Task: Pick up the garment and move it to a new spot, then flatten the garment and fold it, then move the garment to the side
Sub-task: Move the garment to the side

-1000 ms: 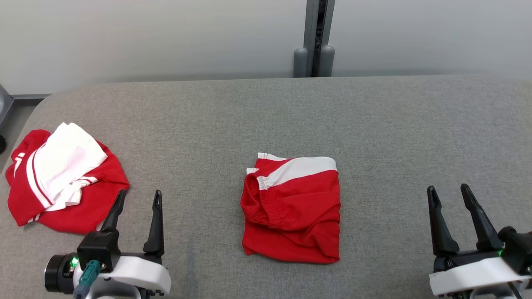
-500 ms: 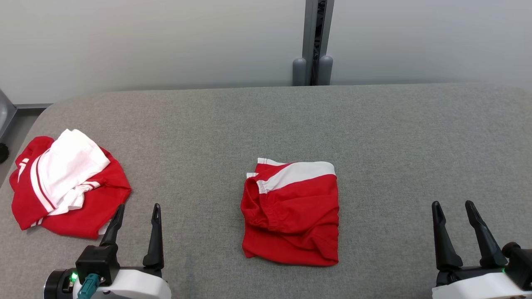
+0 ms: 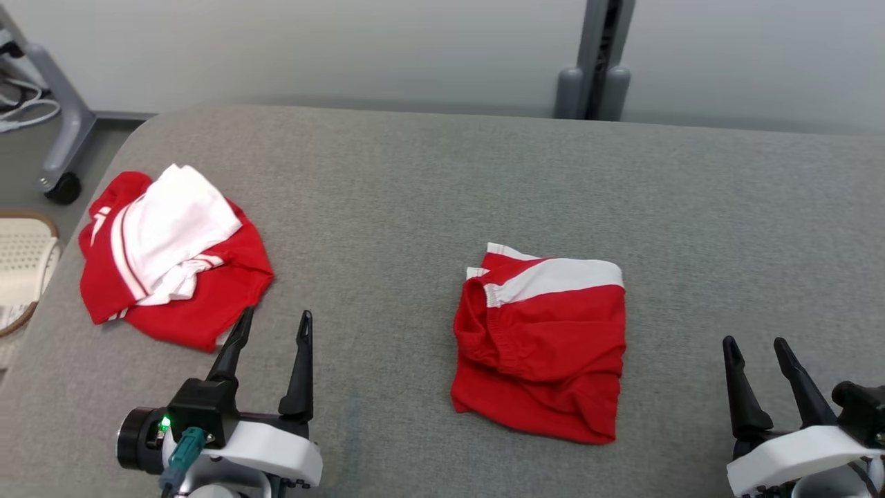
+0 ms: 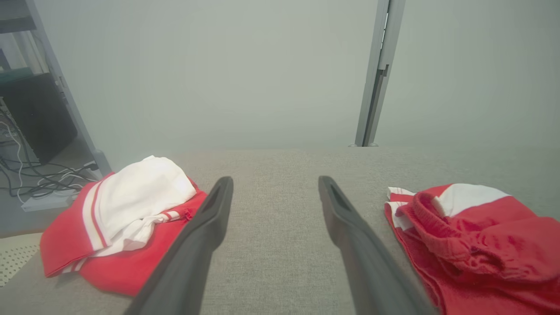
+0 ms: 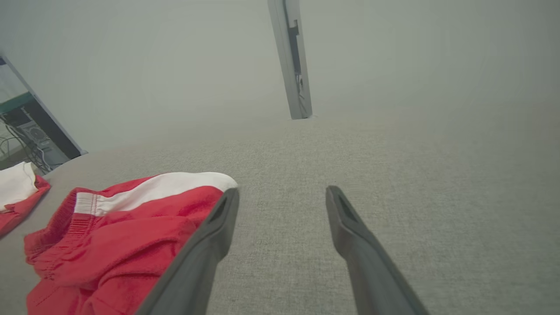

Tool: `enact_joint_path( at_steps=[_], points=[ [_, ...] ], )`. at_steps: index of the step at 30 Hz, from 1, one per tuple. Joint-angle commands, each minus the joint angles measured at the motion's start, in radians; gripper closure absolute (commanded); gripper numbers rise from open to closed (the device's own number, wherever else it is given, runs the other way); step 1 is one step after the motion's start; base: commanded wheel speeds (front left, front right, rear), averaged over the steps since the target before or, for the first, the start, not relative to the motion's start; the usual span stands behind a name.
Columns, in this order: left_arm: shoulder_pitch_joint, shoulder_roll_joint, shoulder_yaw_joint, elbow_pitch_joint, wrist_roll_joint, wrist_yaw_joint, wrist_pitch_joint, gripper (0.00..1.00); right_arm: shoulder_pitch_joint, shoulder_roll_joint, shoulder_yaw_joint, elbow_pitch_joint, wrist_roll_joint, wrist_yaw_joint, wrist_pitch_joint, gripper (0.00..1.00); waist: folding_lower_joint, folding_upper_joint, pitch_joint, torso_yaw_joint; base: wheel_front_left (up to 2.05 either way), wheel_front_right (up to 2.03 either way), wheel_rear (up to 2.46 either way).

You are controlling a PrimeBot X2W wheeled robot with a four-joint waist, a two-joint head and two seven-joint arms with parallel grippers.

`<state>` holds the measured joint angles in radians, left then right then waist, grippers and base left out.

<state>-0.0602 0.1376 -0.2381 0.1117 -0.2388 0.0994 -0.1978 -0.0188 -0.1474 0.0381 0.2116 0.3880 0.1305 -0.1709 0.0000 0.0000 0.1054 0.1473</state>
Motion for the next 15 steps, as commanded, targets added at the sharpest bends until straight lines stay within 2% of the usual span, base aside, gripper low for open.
enact_joint_path(
  at_steps=[1, 9, 15],
  points=[
    [-0.020, -0.004, -0.003, 0.007, -0.001, -0.005, -0.009, 0.00, -0.025, -0.012, 0.011, 0.022, 0.013, 0.001, 0.007, 0.00, 0.0000, 0.0000, 0.029, 0.049, 0.00, 0.00, 0.00],
    [-0.068, -0.034, -0.046, 0.057, -0.007, -0.027, -0.035, 0.00, -0.126, -0.039, 0.112, 0.189, 0.100, 0.001, 0.021, 0.00, 0.0000, 0.0000, 0.059, 0.137, 0.00, 0.00, 0.00],
    [-0.079, -0.041, -0.053, 0.075, -0.010, -0.027, -0.047, 0.00, -0.160, -0.033, 0.187, 0.267, 0.163, 0.001, 0.044, 0.00, 0.0000, 0.0000, 0.069, 0.155, 0.00, 0.00, 0.00]
  ],
)
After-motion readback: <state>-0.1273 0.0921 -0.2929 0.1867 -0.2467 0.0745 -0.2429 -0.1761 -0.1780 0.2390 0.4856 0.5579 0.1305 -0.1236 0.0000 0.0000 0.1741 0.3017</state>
